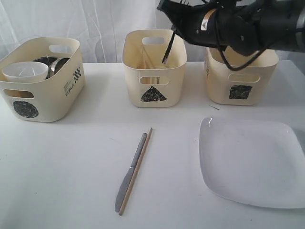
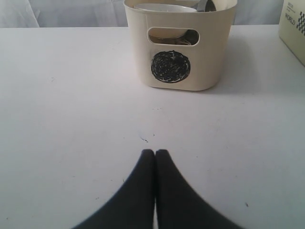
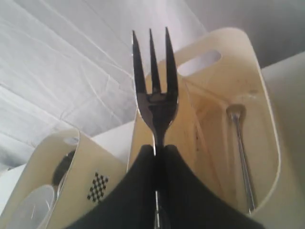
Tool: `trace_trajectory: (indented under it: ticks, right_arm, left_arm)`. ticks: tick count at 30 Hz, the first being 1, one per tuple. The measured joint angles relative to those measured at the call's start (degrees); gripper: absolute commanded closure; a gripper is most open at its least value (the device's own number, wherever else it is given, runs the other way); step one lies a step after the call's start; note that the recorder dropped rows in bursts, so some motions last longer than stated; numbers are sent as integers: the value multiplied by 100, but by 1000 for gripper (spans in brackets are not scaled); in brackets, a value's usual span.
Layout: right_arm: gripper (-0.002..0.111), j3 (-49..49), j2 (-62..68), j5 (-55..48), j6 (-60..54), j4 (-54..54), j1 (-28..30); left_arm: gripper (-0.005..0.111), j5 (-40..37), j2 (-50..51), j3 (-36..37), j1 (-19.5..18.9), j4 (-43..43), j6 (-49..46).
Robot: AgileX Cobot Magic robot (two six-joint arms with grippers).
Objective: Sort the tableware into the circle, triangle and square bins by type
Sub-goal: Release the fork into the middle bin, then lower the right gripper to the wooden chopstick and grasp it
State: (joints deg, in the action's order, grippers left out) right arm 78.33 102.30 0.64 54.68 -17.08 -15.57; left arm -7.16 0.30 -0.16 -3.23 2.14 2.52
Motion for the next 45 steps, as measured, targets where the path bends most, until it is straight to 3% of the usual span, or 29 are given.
trace_trajectory:
  ticks: [9, 17, 24, 34, 45]
  right_arm:
    - [108, 2440, 2106, -466, -296, -21, 83]
    - [104, 3177, 2950, -947, -851, -21, 96]
    - [82, 3201, 3064, -1222, -913, -45, 96]
    - [81, 3050, 2454, -2421, -1273, -45, -66]
    - [81, 336, 377, -3946, -2032, 292, -931]
  left_arm:
    - [107, 0, 0, 0, 0, 0, 0]
    - [107, 0, 0, 0, 0, 0, 0]
    - [107, 0, 0, 0, 0, 0, 0]
    - [107, 0, 0, 0, 0, 0, 0]
    - [107, 0, 0, 0, 0, 0, 0]
